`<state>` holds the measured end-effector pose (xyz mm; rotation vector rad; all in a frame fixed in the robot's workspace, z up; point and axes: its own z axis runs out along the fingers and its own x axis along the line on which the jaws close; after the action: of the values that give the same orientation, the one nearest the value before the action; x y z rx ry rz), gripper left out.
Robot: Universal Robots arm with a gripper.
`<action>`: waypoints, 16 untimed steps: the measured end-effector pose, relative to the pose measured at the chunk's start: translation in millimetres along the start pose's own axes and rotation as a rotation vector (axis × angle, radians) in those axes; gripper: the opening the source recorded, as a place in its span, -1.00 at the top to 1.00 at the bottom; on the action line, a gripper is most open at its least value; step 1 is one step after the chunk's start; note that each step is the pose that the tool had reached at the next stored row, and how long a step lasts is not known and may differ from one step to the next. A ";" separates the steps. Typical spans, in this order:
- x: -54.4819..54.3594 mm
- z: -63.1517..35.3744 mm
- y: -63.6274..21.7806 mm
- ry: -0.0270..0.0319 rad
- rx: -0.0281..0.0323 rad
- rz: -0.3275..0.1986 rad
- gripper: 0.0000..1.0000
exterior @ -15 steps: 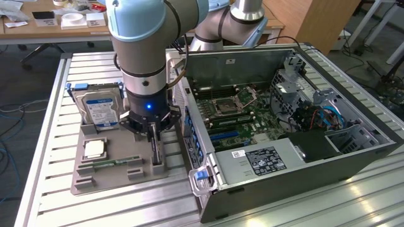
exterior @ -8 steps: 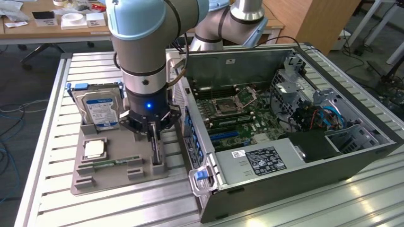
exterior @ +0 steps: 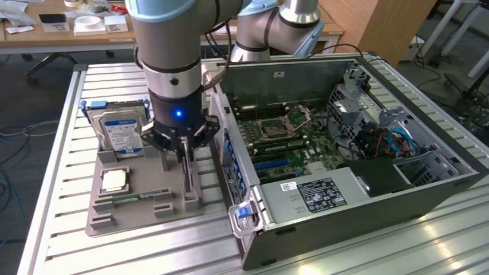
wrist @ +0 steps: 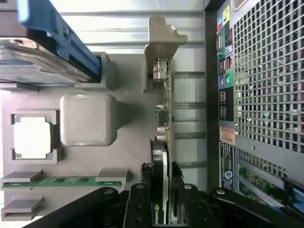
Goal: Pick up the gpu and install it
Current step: 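Pick up the gpu and move the gpu toward the slot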
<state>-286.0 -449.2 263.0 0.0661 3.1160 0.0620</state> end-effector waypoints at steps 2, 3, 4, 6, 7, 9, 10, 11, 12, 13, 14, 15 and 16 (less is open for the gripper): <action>-0.2 -9.0 0.4 0.0000 0.0001 0.000 0.47; -0.3 -13.5 0.5 0.0001 0.0001 0.000 0.47; -0.4 -18.2 0.7 -0.0002 0.0000 0.000 0.47; -0.6 -26.7 1.1 -0.0004 0.0000 0.000 0.47; -0.7 -30.9 1.2 -0.0006 0.0000 0.000 0.47; -0.9 -39.7 1.6 -0.0008 0.0000 0.000 0.47; -1.1 -44.1 1.8 -0.0011 0.0000 0.000 0.47; -1.1 -48.3 1.9 -0.0011 0.0000 0.000 0.47; -1.2 -52.7 2.1 -0.0013 0.0000 0.000 0.47; -1.4 -56.7 2.2 -0.0015 0.0000 0.000 0.47; -1.4 -61.0 2.4 -0.0016 0.0000 0.000 0.47; -1.5 -65.4 2.6 -0.0018 0.0000 0.000 0.47; -1.6 -69.6 2.8 -0.0019 0.0000 0.000 0.47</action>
<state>-286.0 -449.2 332.8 0.0660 3.1140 0.0620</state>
